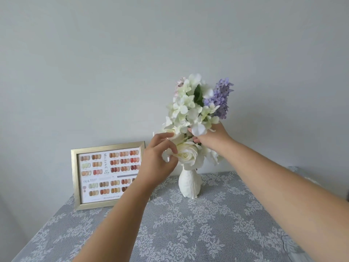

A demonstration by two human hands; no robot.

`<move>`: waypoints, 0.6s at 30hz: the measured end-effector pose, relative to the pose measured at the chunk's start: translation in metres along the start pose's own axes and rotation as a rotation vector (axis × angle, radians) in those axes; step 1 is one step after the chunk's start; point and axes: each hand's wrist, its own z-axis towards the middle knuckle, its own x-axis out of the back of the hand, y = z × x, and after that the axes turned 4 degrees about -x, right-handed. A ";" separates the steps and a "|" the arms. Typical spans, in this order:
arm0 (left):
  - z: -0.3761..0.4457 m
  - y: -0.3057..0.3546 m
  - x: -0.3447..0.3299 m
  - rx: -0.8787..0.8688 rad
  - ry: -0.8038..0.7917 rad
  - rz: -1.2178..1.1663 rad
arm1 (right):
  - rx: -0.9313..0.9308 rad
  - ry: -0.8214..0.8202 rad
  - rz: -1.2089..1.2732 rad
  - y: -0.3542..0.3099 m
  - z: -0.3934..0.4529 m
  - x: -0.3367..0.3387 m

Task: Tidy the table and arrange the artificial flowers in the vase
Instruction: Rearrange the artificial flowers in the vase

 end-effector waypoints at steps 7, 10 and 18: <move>-0.005 -0.016 0.002 0.157 0.087 -0.156 | 0.085 0.102 0.019 -0.026 -0.003 0.022; -0.006 -0.020 0.002 0.175 0.099 -0.192 | 0.097 0.160 0.106 -0.030 -0.005 0.029; -0.005 -0.017 0.001 0.119 0.077 -0.126 | 0.151 0.045 -0.114 -0.013 -0.001 0.013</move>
